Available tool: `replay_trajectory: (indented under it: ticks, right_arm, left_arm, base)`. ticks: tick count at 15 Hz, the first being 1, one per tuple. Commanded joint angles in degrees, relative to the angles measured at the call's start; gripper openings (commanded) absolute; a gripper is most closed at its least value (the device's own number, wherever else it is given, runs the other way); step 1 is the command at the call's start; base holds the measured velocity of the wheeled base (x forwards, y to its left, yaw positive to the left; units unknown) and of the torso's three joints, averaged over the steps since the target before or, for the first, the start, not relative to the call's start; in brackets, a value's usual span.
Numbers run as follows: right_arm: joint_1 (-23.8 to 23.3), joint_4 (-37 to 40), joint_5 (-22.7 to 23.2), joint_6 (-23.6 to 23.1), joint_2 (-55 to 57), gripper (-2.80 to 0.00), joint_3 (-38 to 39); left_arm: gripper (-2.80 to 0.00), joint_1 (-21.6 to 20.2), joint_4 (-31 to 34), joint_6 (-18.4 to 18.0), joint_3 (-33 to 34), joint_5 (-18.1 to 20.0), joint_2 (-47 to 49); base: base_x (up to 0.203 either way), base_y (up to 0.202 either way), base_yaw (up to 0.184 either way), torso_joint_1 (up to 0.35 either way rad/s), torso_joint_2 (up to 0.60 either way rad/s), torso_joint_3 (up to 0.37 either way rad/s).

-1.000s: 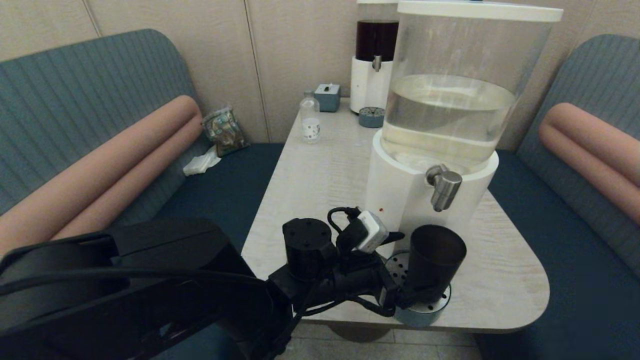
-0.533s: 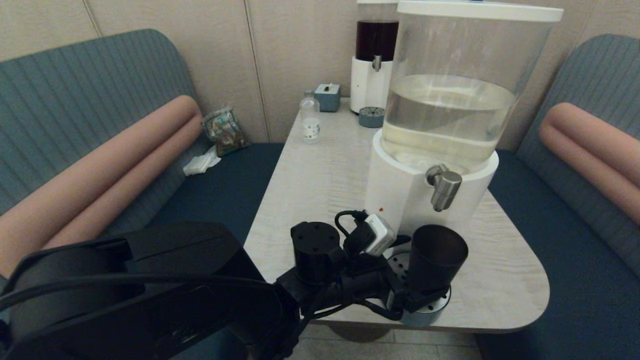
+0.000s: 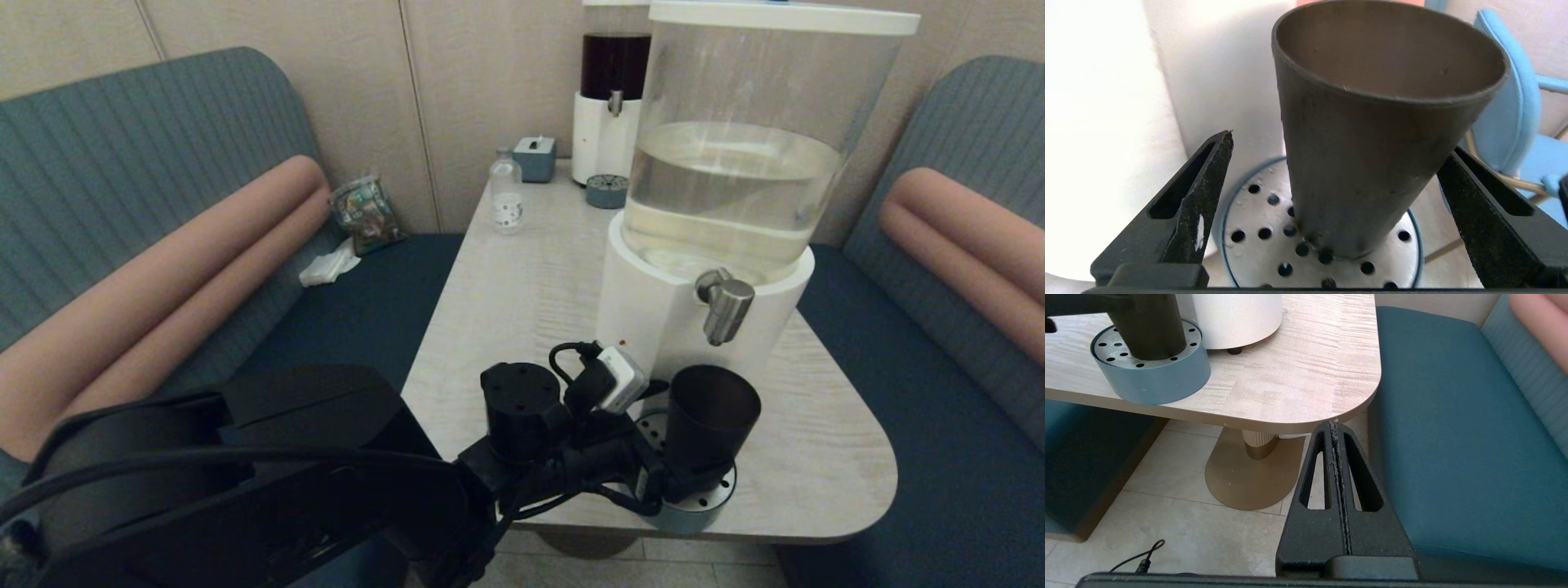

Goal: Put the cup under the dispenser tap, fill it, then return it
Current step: Place the cup next to the water dispenser

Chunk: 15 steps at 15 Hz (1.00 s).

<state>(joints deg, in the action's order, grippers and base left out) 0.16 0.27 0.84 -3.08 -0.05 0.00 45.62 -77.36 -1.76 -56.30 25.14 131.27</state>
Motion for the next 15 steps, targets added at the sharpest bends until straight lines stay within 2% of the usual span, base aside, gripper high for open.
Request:
replay_trajectory:
  ticks: [1,15]
  right_arm:
    - [0.0,0.0,0.0,0.0,0.0,-2.8,0.0]
    - [0.0,0.0,0.0,0.0,0.0,-2.8,0.0]
  left_arm:
    - [0.0,0.0,-0.4,-0.1,-0.6,0.1,0.7]
    - [0.0,0.0,-0.7,0.9,-3.4,-2.4,3.0]
  base:
    - [0.0,0.0,0.0,0.0,0.0,0.0]
    - [0.0,0.0,0.0,0.0,0.0,0.0]
